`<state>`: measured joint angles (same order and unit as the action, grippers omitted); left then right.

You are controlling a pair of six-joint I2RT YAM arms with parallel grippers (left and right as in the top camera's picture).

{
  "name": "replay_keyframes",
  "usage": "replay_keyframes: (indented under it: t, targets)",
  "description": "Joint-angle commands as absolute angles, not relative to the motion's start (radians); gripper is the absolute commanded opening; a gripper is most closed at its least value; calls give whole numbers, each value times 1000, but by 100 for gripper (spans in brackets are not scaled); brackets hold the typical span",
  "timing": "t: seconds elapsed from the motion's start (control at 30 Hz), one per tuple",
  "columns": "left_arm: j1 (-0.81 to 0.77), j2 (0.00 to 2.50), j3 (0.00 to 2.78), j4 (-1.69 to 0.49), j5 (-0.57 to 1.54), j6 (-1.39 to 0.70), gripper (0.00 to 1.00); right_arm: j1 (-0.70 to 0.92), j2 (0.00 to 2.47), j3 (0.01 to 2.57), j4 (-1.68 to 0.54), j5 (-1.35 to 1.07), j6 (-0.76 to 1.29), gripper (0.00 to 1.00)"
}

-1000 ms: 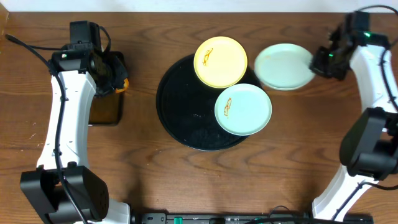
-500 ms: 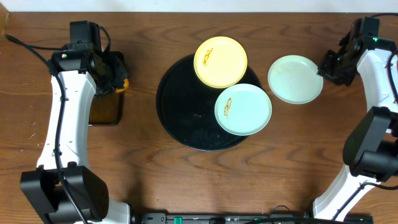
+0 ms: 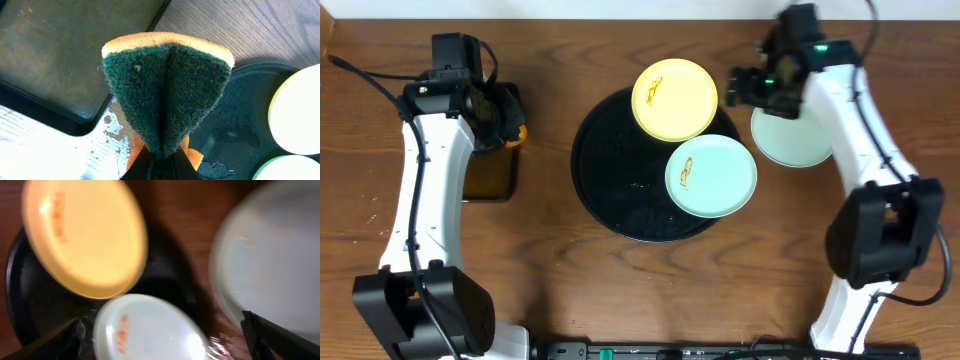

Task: Clean dirty plates on tray and stack at the side
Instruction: 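Grasp the yellow plate rim with the right gripper and drag it leftward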

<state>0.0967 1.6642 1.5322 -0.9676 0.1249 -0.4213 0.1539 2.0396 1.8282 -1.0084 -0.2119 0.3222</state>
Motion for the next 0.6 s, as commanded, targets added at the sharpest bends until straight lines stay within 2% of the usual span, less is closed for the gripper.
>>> replay_keyframes:
  t: [0.0, 0.1, 0.2, 0.57]
  targets:
    - [102, 1666, 1526, -964, 120, -412, 8, 271, 2032, 1860, -971, -33, 482, 89]
    - [102, 1666, 1526, -965, 120, -412, 8, 323, 2061, 1860, -923, 15, 536, 83]
    - [102, 1666, 1523, -965, 120, -412, 8, 360, 2099, 1860, -919, 132, 620, 72]
    - [102, 1666, 1503, -953, 121, -413, 8, 385, 2259, 1860, -881, 171, 676, 62]
